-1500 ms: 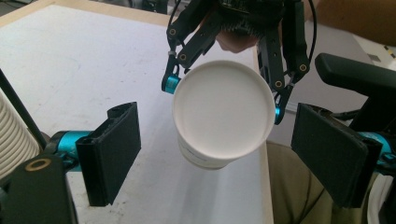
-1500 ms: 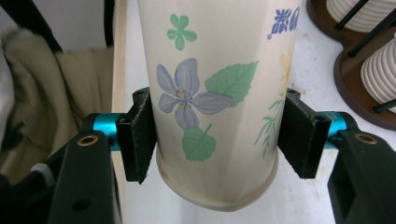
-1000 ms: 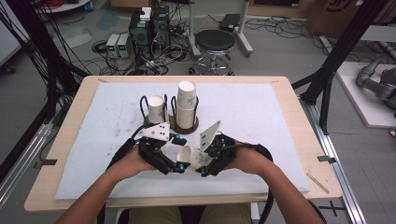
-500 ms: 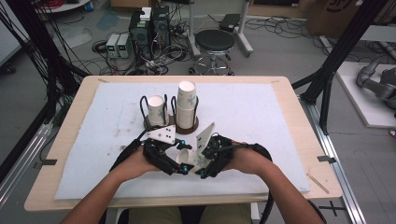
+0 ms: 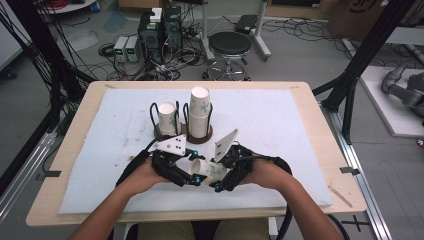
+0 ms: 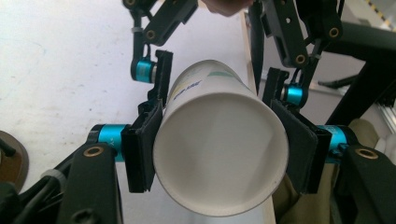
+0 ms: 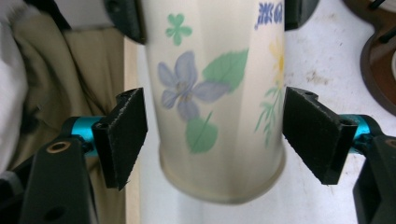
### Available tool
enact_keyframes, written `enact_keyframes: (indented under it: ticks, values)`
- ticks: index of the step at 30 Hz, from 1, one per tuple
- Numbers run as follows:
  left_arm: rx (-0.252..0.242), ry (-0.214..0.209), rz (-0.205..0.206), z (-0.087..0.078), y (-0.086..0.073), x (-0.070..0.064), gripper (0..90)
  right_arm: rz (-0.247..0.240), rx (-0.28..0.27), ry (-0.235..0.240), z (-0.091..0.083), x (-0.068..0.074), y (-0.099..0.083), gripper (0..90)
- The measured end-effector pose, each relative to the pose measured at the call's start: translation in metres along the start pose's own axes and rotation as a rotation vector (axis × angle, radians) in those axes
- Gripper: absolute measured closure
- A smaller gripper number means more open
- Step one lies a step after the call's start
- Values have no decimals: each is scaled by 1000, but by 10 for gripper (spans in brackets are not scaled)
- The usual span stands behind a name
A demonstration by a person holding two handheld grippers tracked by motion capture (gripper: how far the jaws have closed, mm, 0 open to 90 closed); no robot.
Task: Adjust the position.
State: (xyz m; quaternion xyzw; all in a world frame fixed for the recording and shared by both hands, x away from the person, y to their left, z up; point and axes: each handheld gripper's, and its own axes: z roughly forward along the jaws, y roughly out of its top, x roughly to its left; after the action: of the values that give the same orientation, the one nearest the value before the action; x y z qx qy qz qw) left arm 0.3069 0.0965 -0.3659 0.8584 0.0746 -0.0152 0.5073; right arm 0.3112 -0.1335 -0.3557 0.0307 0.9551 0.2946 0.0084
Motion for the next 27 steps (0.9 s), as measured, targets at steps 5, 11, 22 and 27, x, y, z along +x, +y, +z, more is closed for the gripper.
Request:
enact_keyframes:
  ticks: [5,11,22,27]
  values:
    - [-54,-4,-16,-5,-8,2,371,34,-125,-8,-9,1,-11,213]
    - [-103,5,-26,-10,-15,3,371,60,-229,-26,-17,3,-19,213]
    - [-239,36,-22,-22,-24,4,372,126,-414,-91,-27,8,-39,203]
    - [-291,45,-17,-25,-28,3,371,154,-474,-98,-23,11,-49,203]
